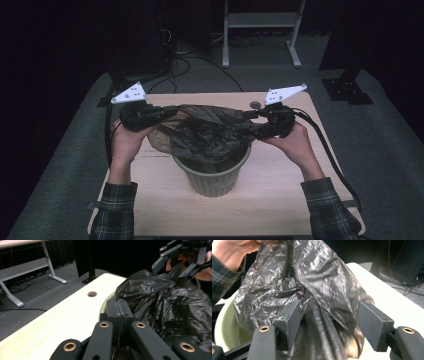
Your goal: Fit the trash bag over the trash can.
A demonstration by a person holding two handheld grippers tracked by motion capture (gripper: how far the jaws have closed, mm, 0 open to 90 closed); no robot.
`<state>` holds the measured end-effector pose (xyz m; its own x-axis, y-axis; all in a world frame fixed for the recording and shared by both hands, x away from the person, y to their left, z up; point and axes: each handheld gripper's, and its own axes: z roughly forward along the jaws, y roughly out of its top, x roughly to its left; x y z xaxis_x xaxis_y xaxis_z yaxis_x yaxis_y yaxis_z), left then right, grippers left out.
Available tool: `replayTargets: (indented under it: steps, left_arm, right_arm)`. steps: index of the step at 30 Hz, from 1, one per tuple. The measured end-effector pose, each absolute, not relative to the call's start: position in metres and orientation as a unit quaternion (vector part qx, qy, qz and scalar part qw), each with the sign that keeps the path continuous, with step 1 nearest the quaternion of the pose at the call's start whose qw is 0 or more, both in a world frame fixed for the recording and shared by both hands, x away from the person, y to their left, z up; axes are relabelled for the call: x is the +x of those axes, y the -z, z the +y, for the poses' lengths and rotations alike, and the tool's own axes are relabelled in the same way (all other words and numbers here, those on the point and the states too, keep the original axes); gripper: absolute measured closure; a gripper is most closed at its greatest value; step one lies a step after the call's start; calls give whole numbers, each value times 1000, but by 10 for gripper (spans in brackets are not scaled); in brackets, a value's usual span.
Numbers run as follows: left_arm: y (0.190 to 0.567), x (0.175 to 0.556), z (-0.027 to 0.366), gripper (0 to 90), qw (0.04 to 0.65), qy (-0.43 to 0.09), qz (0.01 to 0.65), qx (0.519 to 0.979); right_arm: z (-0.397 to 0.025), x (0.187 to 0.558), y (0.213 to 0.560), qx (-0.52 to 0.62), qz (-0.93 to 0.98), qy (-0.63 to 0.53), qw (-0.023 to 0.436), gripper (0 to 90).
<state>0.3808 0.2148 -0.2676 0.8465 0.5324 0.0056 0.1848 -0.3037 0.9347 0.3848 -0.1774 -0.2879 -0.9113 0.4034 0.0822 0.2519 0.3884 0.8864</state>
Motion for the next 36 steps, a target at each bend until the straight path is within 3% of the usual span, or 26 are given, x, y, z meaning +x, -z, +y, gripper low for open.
replayTargets:
  steps: [13, 20, 25, 30, 32, 36]
  left_arm:
    - [270, 379, 200, 896, 553, -137, 203, 797]
    - [267, 377, 220, 896, 562, -150, 221, 783]
    - [273, 378, 237, 897, 562, -158, 245, 774]
    - [299, 394, 245, 896, 550, -158, 283, 770]
    - [308, 399, 242, 896, 538, -165, 293, 773]
    - [329, 410, 239, 896, 513, -168, 317, 779]
  right_arm:
    - [-150, 403, 267, 195, 805, -552, 98, 340]
    - [-155, 419, 277, 232, 802, -533, 136, 552]
    - [-177, 420, 283, 247, 796, -538, 127, 790]
    - [-193, 425, 291, 263, 780, -557, 112, 815]
    - [-190, 430, 295, 267, 784, -550, 109, 895]
    - [-182, 438, 306, 283, 791, -530, 117, 898]
